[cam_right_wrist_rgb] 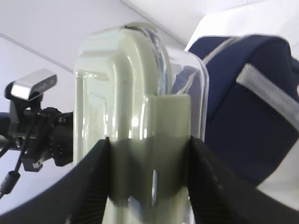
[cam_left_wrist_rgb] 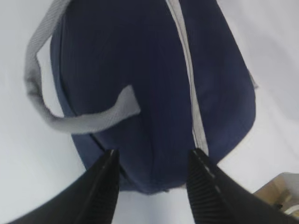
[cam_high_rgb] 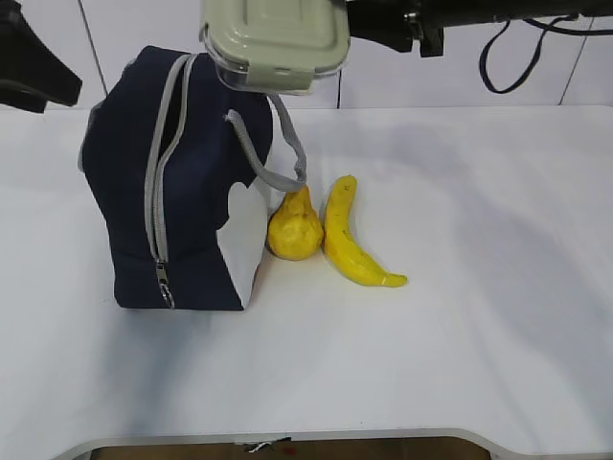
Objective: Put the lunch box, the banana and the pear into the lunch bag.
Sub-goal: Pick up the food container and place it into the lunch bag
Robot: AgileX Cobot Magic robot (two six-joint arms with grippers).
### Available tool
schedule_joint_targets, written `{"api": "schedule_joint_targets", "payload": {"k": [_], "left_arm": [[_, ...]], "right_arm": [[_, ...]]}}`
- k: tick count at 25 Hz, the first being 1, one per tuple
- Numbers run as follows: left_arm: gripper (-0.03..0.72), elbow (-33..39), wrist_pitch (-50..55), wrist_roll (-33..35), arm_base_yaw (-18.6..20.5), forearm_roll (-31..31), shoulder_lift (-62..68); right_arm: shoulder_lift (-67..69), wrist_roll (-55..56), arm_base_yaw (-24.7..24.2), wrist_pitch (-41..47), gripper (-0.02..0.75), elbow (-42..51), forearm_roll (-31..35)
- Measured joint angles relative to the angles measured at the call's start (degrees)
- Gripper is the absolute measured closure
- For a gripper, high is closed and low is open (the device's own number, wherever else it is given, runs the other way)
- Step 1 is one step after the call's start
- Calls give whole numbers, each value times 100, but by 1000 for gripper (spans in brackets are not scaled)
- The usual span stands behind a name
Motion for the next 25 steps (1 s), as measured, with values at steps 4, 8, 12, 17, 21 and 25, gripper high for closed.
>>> {"api": "schedule_joint_targets", "payload": {"k": [4,8,12,17,21,25], "left_arm": [[330,-395,139,110,0,-165,549],[330,-651,190,188,0,-311,984],[420,-772,264,201,0,-360,1325],[652,-795,274,400,0,-399,1407],[661,-995,333,516,0,-458,1407],[662,-1090,396,527,0,-458,1367]], "right_arm": [[284,0,179,-211,355,-231,82],[636,0,374,-274,355,-434,131],[892,4,569,-326,355,-586,384],[1139,4,704,-547,355,-765,537],[1444,4,726,-629,355,-816,606],[1532,123,685,-698,355,-816,479]]}}
